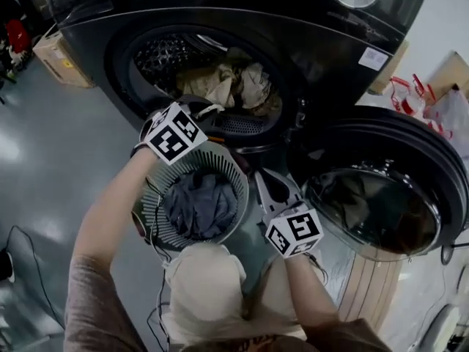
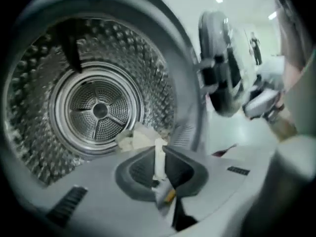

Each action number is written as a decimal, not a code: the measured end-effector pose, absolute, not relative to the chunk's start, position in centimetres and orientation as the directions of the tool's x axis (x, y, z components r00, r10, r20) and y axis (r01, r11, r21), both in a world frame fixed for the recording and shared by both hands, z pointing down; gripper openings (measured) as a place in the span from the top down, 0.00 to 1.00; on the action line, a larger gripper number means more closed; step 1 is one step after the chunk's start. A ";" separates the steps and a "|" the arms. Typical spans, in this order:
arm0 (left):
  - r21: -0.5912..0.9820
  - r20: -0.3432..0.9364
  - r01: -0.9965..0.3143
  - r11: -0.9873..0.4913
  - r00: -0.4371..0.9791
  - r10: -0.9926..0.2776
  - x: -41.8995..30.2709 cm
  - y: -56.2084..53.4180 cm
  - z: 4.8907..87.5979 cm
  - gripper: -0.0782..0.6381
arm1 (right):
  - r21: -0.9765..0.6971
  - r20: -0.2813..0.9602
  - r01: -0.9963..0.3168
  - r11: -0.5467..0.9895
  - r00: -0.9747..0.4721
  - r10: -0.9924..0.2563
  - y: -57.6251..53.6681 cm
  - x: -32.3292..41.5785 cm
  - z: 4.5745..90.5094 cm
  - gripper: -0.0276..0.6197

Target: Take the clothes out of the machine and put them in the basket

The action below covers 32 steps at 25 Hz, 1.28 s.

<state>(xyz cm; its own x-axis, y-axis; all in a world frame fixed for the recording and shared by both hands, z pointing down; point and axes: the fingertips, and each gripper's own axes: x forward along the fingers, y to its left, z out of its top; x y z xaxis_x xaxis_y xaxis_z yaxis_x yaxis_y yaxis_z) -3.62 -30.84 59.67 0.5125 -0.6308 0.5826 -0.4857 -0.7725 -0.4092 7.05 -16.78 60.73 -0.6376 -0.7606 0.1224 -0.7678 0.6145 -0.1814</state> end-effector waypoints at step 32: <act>-0.198 0.476 -0.766 -0.611 0.470 -0.743 -3.8 -27.7 60.5 0.36 | -0.130 0.104 -0.638 0.759 -0.770 -0.630 -13.9 4.1 60.4 0.96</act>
<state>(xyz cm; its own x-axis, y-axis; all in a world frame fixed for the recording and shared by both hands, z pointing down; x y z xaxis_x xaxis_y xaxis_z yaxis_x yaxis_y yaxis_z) -3.82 -27.68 60.51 0.4700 -0.7433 0.4760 -0.7664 -0.6112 -0.1976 4.11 -13.92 60.38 -0.7697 -0.6299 0.1036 -0.6384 0.7586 -0.1303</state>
